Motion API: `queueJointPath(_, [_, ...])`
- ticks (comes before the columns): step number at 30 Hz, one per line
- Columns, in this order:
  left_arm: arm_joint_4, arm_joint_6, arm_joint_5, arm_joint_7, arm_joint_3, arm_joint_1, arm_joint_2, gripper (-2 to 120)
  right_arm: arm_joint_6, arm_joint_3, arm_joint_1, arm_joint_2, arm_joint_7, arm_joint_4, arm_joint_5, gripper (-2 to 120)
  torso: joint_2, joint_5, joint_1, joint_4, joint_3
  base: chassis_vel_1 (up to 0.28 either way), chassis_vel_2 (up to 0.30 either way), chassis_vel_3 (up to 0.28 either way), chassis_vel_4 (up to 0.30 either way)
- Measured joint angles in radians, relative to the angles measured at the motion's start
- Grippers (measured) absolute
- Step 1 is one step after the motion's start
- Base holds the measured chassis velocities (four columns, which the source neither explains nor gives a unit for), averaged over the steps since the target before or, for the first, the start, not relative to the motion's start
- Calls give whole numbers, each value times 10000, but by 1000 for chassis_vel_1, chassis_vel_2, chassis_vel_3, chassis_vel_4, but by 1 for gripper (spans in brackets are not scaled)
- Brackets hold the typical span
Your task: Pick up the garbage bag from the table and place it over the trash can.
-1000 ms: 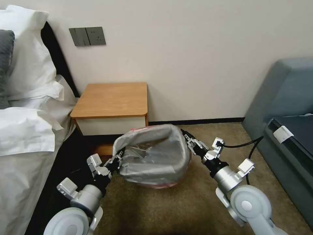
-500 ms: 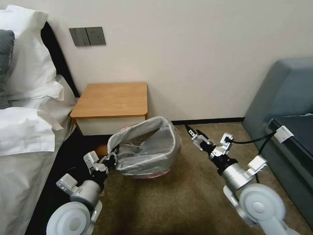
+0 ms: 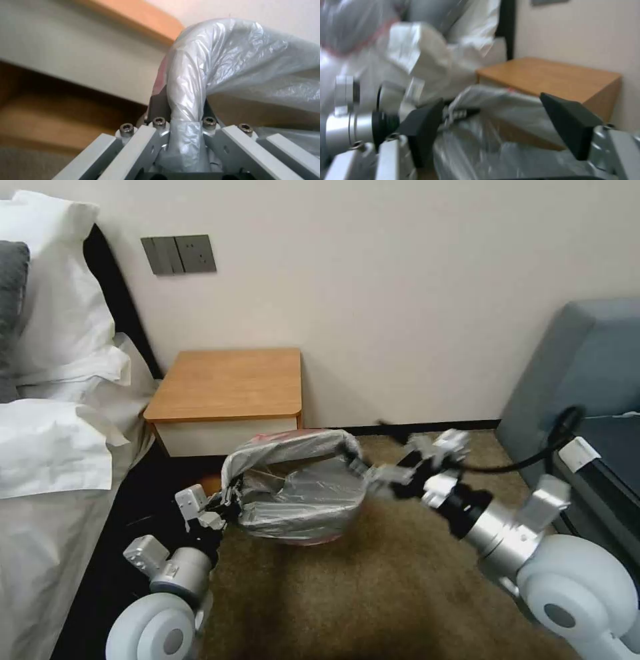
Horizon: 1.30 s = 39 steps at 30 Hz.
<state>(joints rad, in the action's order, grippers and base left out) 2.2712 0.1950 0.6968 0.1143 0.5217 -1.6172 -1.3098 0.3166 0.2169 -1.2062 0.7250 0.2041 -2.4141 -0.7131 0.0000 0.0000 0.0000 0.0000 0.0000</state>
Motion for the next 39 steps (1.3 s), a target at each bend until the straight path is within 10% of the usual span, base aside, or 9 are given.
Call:
queueJointPath(21, [223, -626, -2460, -668, -169, -407, -112, 4, 319, -5437, 5074, 527, 470, 2826, 4398, 0, 0, 0, 0, 0, 1, 0, 0, 0, 0])
queueJointPath(39, [394, -890, -3212, -959, -320, -688, -273, 4, 1578, -7617, 6349, 2218, -1316, 3746, 5128, 0, 0, -1, 0, 0, 0, 0, 0, 0, 0])
